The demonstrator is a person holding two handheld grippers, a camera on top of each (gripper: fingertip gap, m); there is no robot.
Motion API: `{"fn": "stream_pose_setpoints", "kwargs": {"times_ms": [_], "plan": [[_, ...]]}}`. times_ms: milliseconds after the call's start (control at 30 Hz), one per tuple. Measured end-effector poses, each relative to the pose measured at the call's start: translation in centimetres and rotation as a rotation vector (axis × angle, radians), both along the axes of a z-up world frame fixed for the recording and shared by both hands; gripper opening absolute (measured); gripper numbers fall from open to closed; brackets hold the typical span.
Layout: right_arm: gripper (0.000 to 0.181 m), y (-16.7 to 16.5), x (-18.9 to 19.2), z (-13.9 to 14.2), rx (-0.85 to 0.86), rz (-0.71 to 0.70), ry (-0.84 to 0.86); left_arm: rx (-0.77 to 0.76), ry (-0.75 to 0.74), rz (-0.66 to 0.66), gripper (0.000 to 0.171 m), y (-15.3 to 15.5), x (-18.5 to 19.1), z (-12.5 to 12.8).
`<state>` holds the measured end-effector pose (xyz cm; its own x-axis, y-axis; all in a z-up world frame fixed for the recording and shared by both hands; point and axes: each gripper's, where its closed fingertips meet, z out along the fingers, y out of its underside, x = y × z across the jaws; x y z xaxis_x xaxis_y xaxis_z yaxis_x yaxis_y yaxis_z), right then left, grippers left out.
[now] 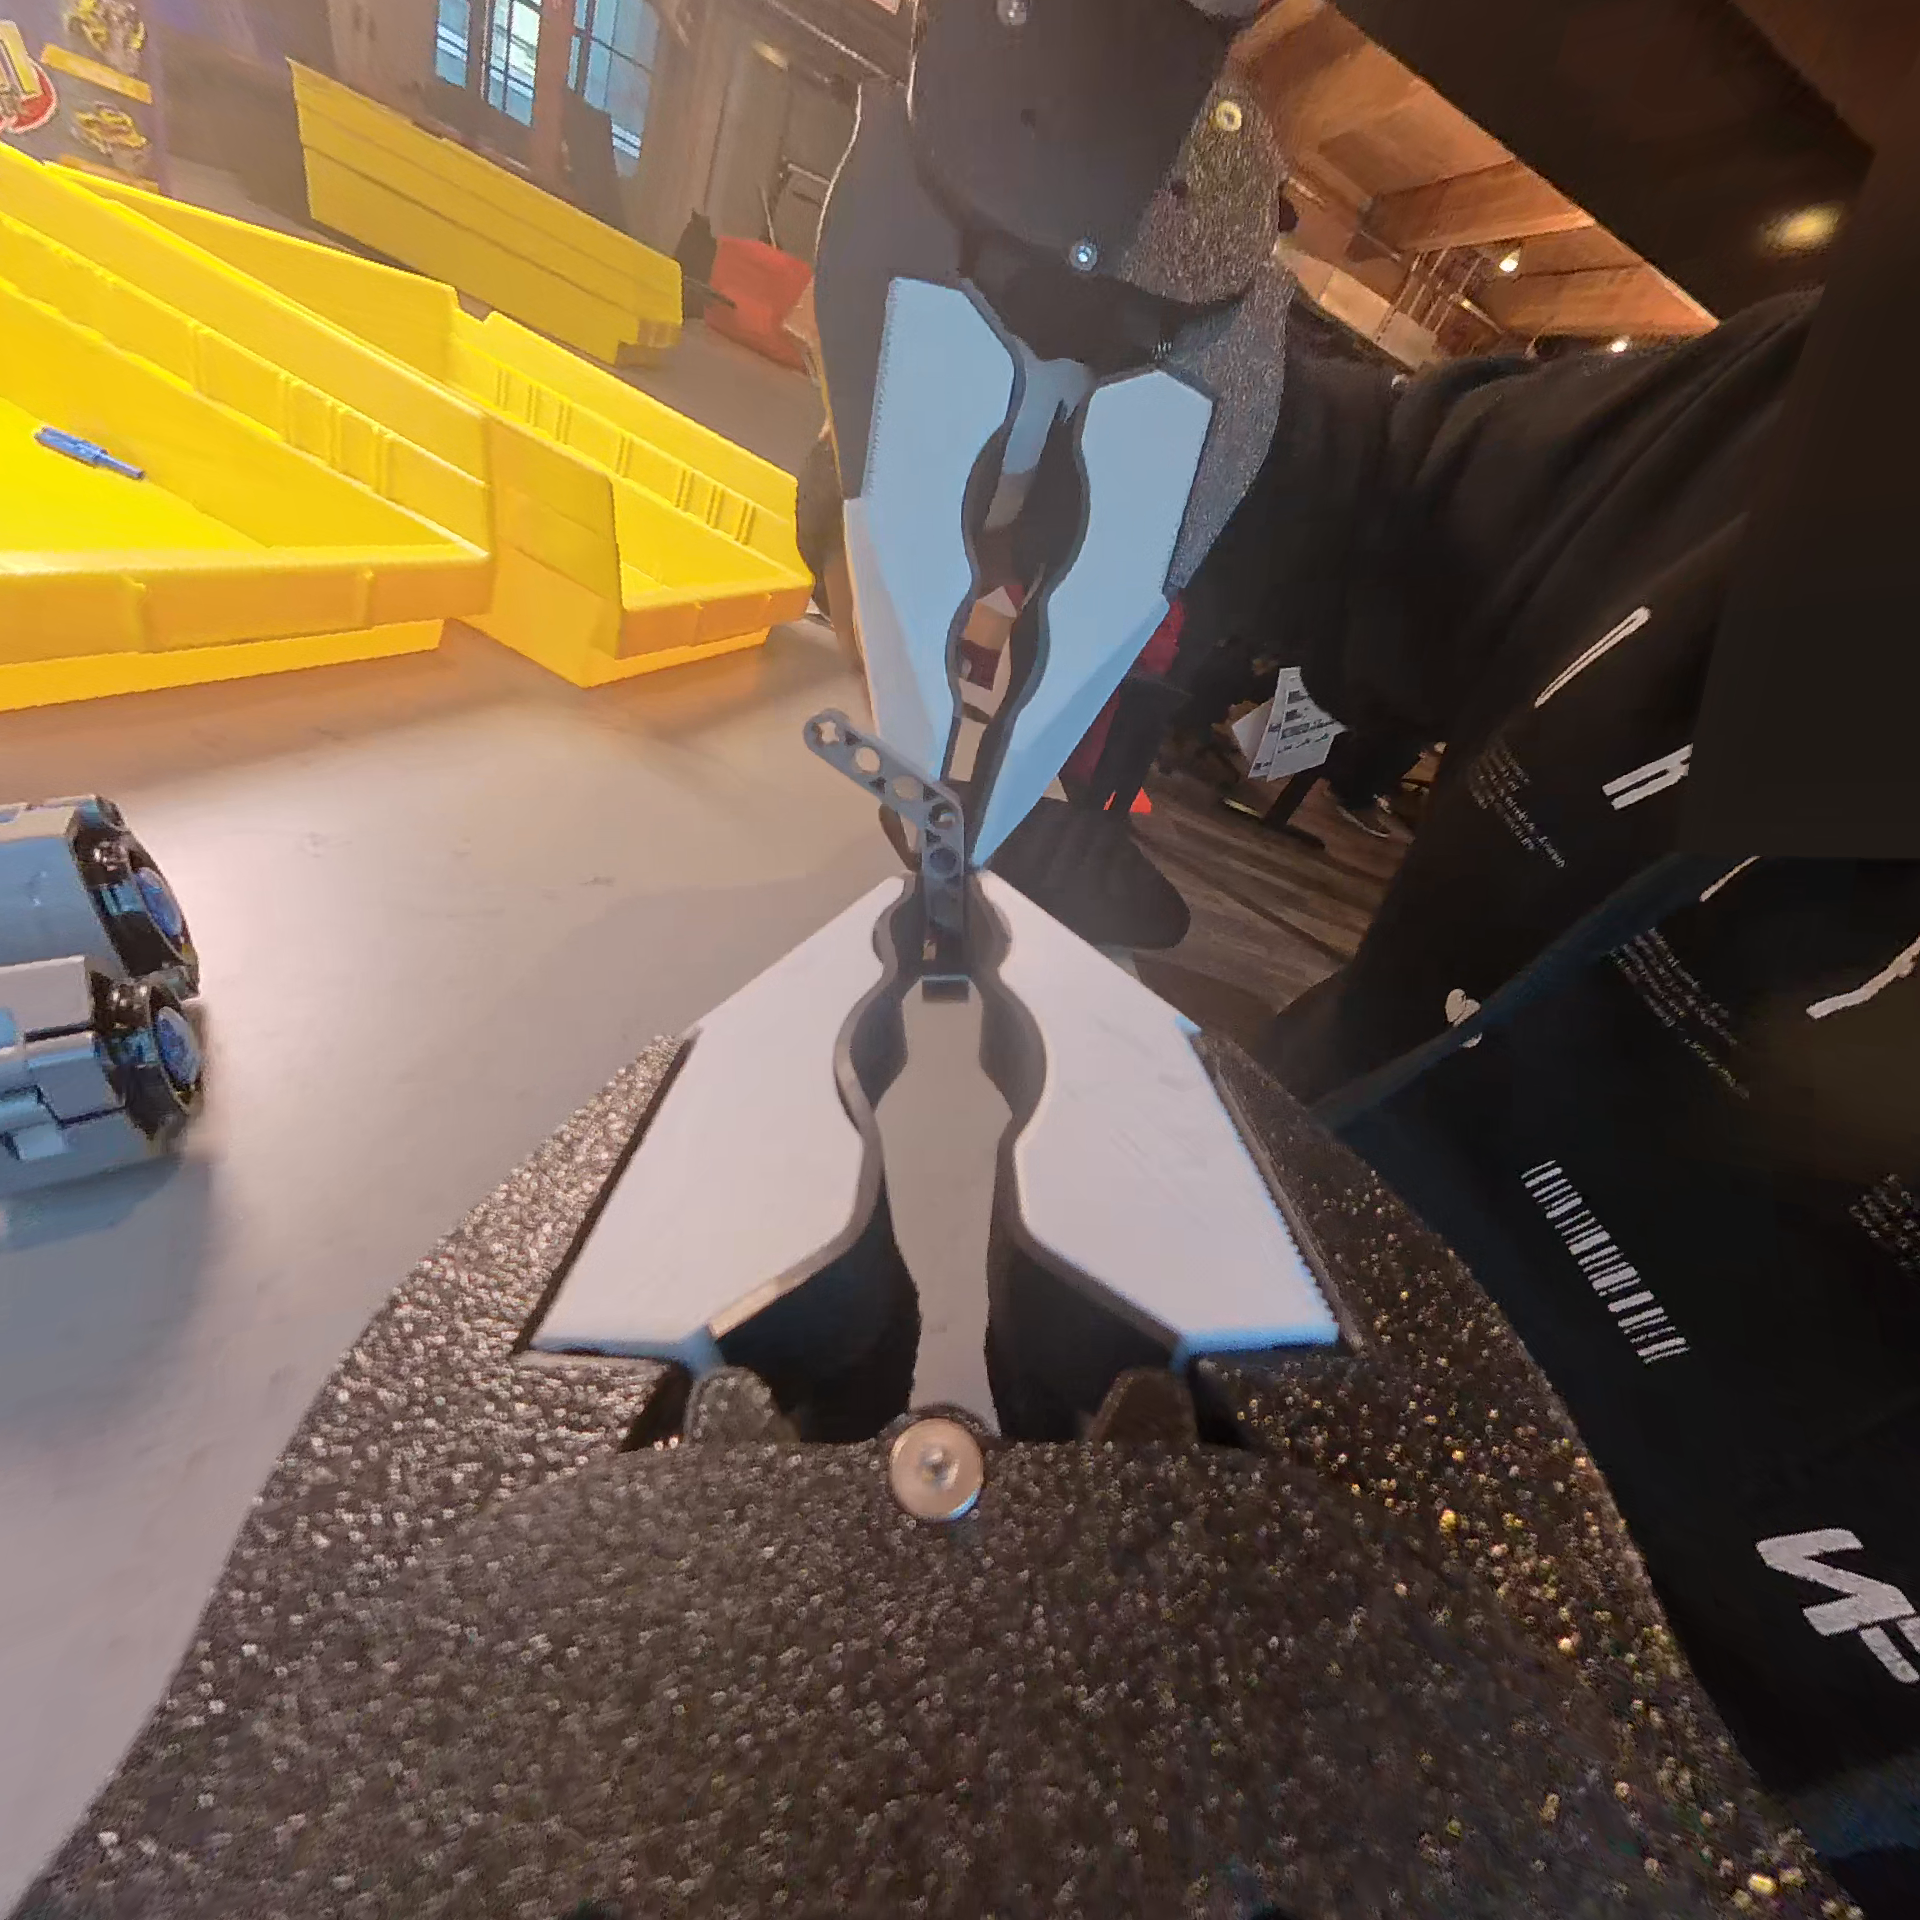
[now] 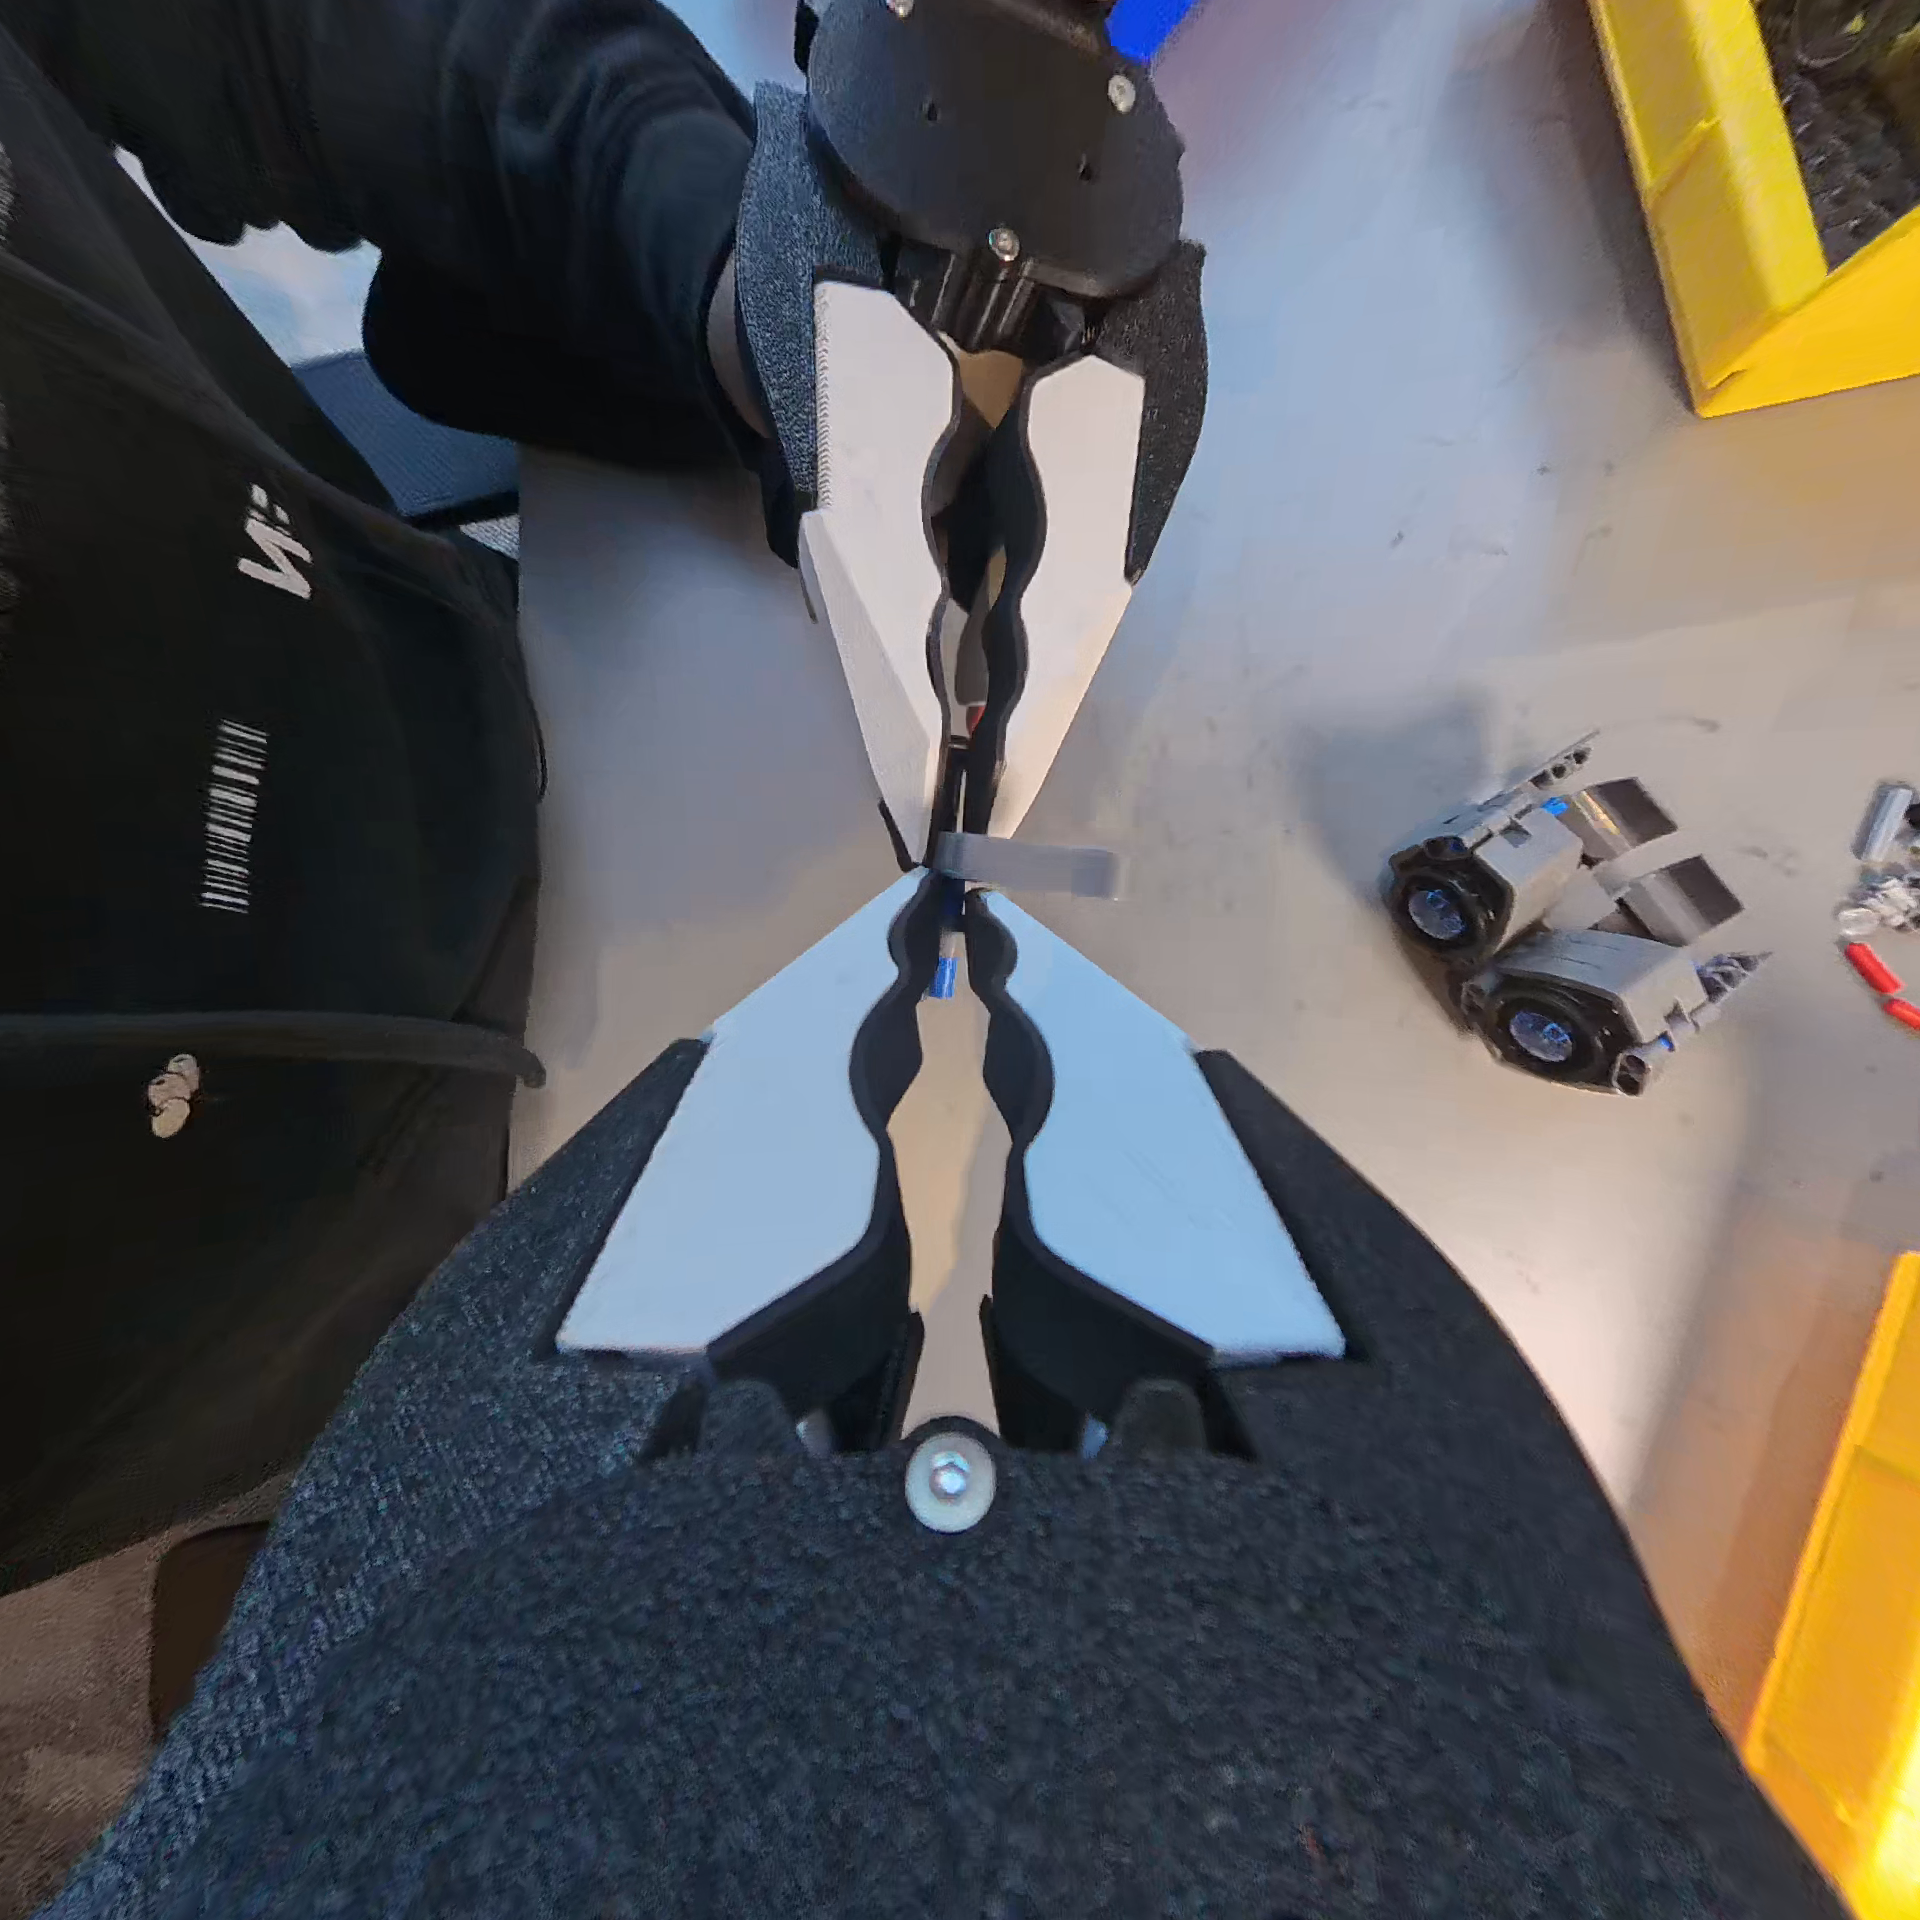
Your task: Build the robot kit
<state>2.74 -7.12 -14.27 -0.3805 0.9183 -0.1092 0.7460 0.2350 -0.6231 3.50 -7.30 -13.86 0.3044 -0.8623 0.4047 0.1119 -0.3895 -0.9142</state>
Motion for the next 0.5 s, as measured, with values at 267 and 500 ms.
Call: {"fn": "stream_pose_setpoints", "kwargs": {"times_ms": [267,500], "plan": [[0.021,1.1,-1.4,4.6,-0.241,-0.148,0.437,0.033,-0.217,0.056,0.006,0.8,-3.2,3.4],[0.022,1.1,-1.8,4.7,-0.333,-0.26,0.61,0.068,-0.258,0.037,0.006,0.4,-3.5,4.1]]}}
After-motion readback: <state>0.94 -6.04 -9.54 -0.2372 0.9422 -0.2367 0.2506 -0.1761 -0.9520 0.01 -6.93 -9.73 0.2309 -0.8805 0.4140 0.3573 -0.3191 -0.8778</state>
